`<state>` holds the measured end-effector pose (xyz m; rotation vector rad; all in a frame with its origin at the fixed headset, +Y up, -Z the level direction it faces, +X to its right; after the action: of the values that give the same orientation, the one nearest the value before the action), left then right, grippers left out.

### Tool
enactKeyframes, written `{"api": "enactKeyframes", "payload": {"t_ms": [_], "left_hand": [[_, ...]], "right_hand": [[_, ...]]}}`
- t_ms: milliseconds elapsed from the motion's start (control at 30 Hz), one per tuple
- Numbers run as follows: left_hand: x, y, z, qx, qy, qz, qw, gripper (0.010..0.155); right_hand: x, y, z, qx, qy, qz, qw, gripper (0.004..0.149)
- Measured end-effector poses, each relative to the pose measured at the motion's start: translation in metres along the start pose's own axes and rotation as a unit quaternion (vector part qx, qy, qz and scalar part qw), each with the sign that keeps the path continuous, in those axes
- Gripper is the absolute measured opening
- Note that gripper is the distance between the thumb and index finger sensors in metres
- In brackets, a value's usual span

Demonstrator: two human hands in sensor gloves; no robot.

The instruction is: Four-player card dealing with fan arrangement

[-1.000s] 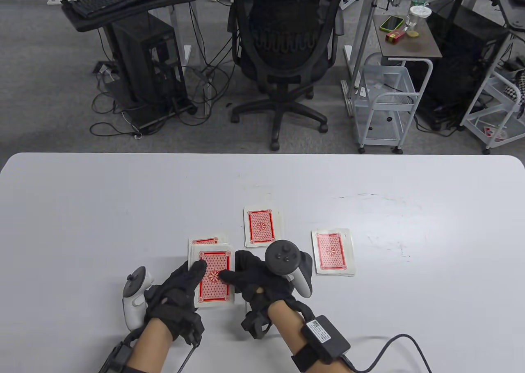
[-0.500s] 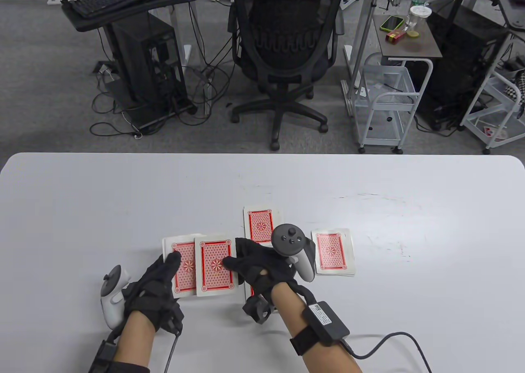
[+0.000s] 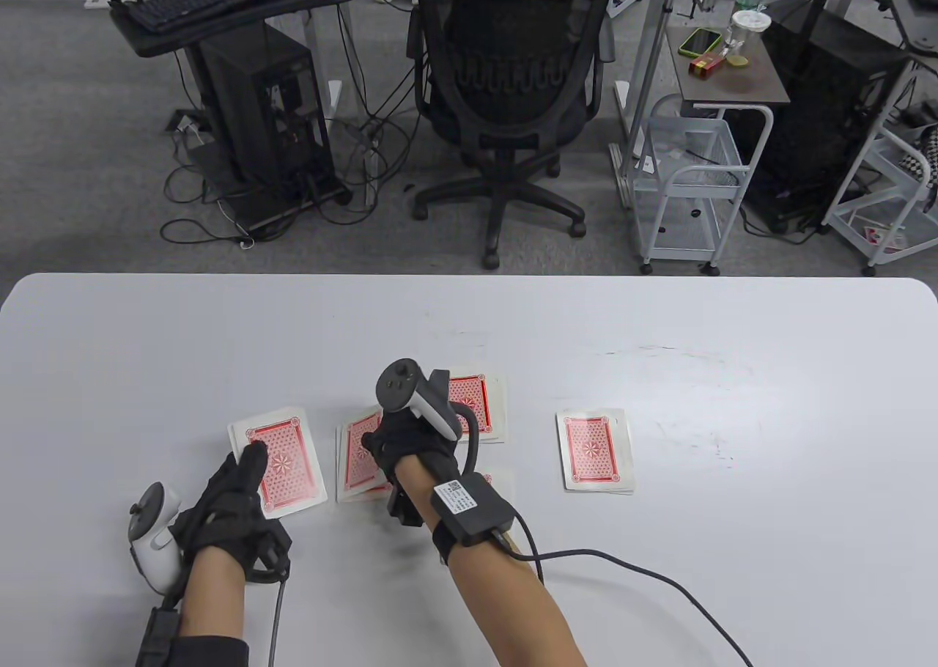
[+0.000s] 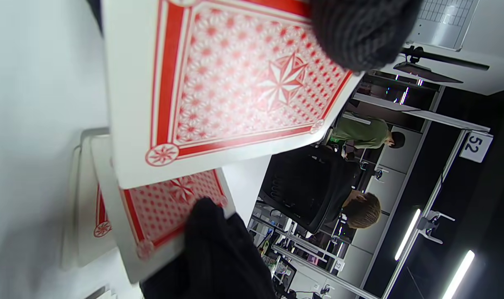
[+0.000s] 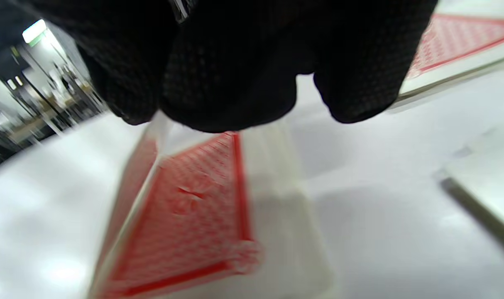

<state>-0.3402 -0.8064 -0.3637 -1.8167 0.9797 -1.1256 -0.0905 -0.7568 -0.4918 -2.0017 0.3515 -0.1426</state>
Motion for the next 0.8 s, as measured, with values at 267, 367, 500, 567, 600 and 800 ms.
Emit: {"api": "enactKeyframes", "payload": {"t_ms": [267,367,500,567,600,800], "left_hand": [[-0.003,0.000,0.012,0.024,0.002,0.009,1.000,0.047],[-0.002,-0.001,0.017,0.028,0.009,0.012,0.999,0.047],[0.001,-0.004,0.028,0.046,0.007,0.011,0.999,0.047],[0.003,-0.007,0.036,0.063,-0.001,0.010,0.998,0.047],[0.003,-0.009,0.041,0.075,-0.006,0.009,0.997,0.047],[0.009,-0.019,0.062,0.108,0.000,0.011,0.994,0.046]], "right_hand": [[-0.001,-0.001,-0.011,0.009,-0.088,-0.006,0.996,0.070],[-0.002,-0.019,0.004,0.005,0.025,0.063,0.998,0.059],[-0.005,-0.045,0.018,0.004,0.165,0.160,0.973,0.057],[-0.009,-0.052,0.016,-0.022,0.203,0.221,0.953,0.067],[-0.010,-0.055,0.014,-0.044,0.205,0.242,0.947,0.071],[0.013,-0.071,0.013,0.010,0.249,0.228,0.941,0.058]]}}
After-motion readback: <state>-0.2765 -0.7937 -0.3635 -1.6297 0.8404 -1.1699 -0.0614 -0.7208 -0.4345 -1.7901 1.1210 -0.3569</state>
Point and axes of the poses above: the tracker on the back of each hand, its own x axis roughly to the little-finger side, its own y axis roughly from the wrist to the fingertips, z = x × y, the point moved 3 cm from there along y, roughly from the wrist to the fingertips, and after that the axes turned 7 degrees about -x, right-handed, at the moved point
